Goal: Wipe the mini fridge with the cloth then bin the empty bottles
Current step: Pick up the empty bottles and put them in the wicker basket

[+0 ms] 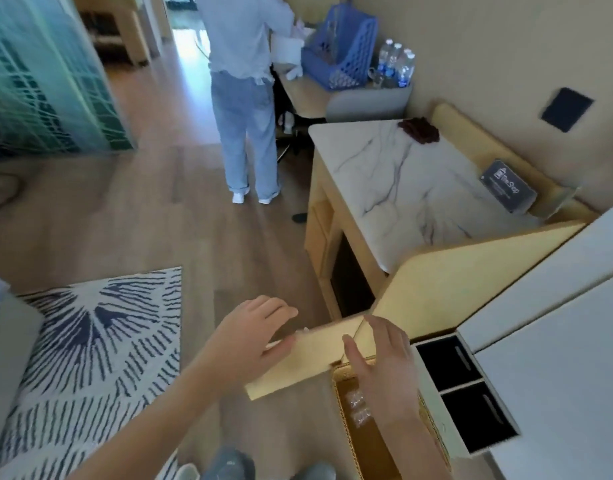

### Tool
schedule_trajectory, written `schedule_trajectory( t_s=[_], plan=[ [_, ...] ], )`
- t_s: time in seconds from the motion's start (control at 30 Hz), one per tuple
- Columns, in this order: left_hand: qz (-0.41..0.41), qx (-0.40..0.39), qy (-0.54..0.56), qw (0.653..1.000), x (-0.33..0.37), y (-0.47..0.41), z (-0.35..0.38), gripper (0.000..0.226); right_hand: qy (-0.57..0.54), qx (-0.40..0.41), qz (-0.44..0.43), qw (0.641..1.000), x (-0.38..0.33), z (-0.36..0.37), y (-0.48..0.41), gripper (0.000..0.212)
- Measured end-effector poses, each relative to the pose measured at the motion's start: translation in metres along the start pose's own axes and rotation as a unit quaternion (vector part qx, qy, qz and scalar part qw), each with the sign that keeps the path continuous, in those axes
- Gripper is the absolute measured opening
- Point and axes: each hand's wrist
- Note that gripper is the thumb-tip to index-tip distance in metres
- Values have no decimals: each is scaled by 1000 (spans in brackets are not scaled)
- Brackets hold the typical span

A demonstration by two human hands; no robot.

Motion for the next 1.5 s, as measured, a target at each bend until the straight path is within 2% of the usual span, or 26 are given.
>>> schedule_trajectory(
  t_s=[0.17,0.3,0.4,0.47,0.63,0.73,0.87,1.13,1.33,1.5],
  plan=[
    [-68,20,13,997,-93,87,-24,41,-32,-66,-16,997,-92,74,-2,56],
    [-98,11,22,995,-173,160,-45,38,-41,-73,3,996,-161,137,13,46],
    [-132,10,32,991,-220,206,-65,39,-37,-103,0,994,-203,171,17,49],
    [-144,14,39,989,-249,225,-79,39,-25,-116,-3,993,-230,187,17,55],
    [-146,6,51,988,-304,235,-92,45,-2,-112,-5,994,-271,209,9,52],
    [-133,6,70,989,-319,219,-86,46,19,-103,15,994,-277,208,-8,55],
    [-114,-11,88,989,-341,185,-83,48,25,-100,51,993,-271,219,-36,49],
    [-81,-67,80,991,-414,74,-95,47,21,-38,112,993,-262,259,-131,42],
    [7,-92,63,994,-446,-43,-123,47,20,30,154,987,-257,255,-210,44],
    [93,-126,68,985,-450,-116,-120,52,27,88,244,965,-247,244,-231,44]
  ],
)
Point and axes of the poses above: each hand's wrist, its own y-axis away from the middle knuckle, its own z-axis out of the palm, x = y × z, and after that the axes turned 6 degrees about -x, right-handed
